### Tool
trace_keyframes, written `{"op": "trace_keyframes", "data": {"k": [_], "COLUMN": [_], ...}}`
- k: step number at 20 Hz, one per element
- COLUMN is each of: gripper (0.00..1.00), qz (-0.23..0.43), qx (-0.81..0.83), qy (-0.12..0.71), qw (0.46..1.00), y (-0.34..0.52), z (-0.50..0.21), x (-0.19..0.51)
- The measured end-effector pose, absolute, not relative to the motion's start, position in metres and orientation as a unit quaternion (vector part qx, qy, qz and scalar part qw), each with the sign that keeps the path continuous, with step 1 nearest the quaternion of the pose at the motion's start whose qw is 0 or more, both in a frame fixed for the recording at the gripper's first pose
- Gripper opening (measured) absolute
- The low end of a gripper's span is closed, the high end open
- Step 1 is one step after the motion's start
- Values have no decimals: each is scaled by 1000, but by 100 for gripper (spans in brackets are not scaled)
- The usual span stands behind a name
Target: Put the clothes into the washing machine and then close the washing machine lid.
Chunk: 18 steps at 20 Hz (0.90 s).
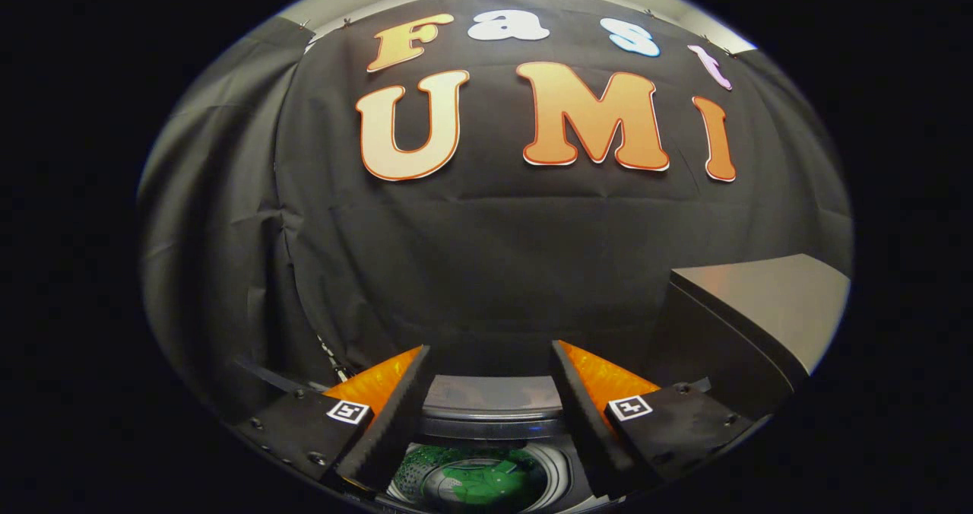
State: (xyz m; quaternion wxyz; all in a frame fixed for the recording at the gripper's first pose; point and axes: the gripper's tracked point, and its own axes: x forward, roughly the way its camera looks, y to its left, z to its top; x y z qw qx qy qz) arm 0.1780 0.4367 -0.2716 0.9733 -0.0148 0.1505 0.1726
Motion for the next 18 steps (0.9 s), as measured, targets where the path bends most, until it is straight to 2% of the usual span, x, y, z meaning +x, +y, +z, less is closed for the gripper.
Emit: {"op": "trace_keyframes", "data": {"k": [3,9,13,18], "gripper": [98,99,100,99], "qz": [185,169,164,150], "qx": [-8,12,7,-27], "qy": [183,236,224,196], "qw": [965,957,961,969], "y": [433,418,418,410], "z": [-302,-352,-342,-289], "x": [152,130,132,131]}}
